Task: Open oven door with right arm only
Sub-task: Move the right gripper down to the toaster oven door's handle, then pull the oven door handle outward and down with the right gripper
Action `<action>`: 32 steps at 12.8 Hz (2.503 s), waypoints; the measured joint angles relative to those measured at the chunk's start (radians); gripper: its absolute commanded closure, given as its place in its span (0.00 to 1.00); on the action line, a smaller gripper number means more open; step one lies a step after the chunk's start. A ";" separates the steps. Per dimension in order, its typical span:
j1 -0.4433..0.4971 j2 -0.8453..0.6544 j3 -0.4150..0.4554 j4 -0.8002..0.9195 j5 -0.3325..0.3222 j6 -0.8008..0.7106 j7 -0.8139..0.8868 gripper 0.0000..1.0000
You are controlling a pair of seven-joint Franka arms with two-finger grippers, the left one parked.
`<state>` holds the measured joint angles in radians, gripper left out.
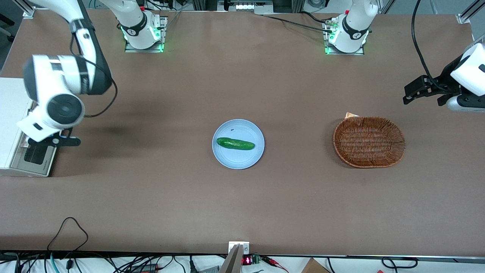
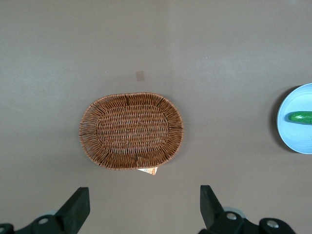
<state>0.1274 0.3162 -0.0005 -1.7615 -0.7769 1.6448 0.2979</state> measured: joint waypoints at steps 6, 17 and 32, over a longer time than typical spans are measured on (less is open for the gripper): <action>-0.004 0.126 -0.003 -0.032 -0.271 0.045 0.243 1.00; -0.105 0.139 -0.013 -0.146 -0.494 0.129 0.474 1.00; -0.120 0.145 -0.013 -0.177 -0.522 0.143 0.516 1.00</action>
<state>0.0075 0.4613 -0.0138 -1.9388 -1.2987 1.7873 0.8134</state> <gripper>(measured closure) 0.991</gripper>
